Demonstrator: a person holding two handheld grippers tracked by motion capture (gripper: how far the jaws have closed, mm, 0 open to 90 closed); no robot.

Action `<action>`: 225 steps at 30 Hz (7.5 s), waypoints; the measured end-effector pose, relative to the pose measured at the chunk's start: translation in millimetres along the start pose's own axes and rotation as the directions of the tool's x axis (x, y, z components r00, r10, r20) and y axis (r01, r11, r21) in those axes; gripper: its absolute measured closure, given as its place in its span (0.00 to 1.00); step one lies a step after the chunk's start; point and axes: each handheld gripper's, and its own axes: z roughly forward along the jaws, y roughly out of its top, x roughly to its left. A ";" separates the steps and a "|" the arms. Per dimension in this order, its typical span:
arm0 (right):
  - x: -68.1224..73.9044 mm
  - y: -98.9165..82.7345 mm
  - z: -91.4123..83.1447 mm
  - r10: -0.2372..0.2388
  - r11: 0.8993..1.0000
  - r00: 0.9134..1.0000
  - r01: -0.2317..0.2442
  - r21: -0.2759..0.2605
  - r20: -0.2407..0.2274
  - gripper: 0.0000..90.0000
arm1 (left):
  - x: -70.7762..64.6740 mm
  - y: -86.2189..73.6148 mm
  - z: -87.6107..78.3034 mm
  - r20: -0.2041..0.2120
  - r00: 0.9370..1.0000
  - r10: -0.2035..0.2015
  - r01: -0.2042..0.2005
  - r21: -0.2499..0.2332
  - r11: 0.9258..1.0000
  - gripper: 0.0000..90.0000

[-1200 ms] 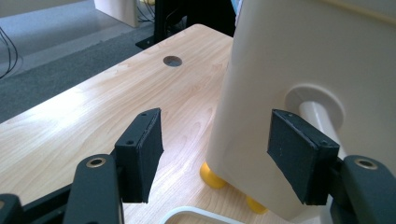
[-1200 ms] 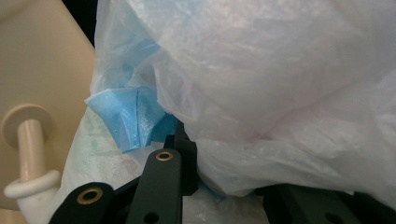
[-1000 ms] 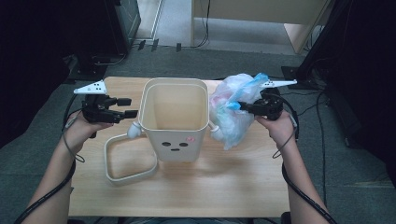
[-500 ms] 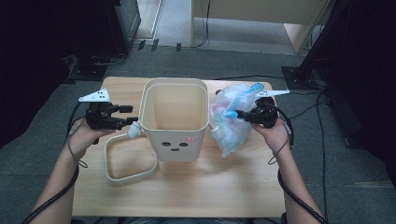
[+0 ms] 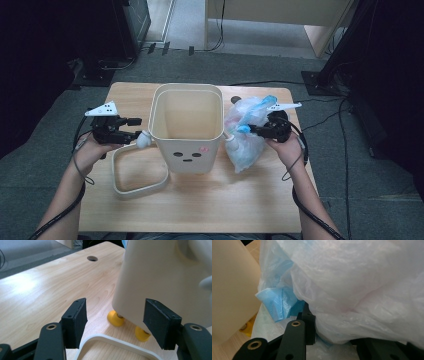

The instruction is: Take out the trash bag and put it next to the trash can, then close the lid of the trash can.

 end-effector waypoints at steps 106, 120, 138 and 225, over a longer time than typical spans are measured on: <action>-12.6 -56.5 58.9 0.080 0.997 0.987 -0.079 -0.013 0.137 0.26 | 48.0 -102.7 -4.9 -0.157 0.986 -0.059 0.071 0.074 0.995 0.34; -12.2 -56.6 60.3 0.074 0.997 0.988 -0.074 -0.009 0.136 0.26 | 52.1 -111.6 -4.5 -0.148 0.987 -0.056 0.070 0.092 0.993 0.31; -11.7 -57.3 60.9 0.071 0.997 0.988 -0.070 -0.007 0.139 0.26 | 51.6 -118.9 -4.8 -0.193 0.981 0.005 0.022 0.138 0.990 0.42; -11.1 -56.6 65.1 0.055 0.998 0.990 -0.055 0.002 0.130 0.25 | 66.7 -106.2 -23.5 -0.167 0.967 -0.191 0.216 0.149 0.965 0.85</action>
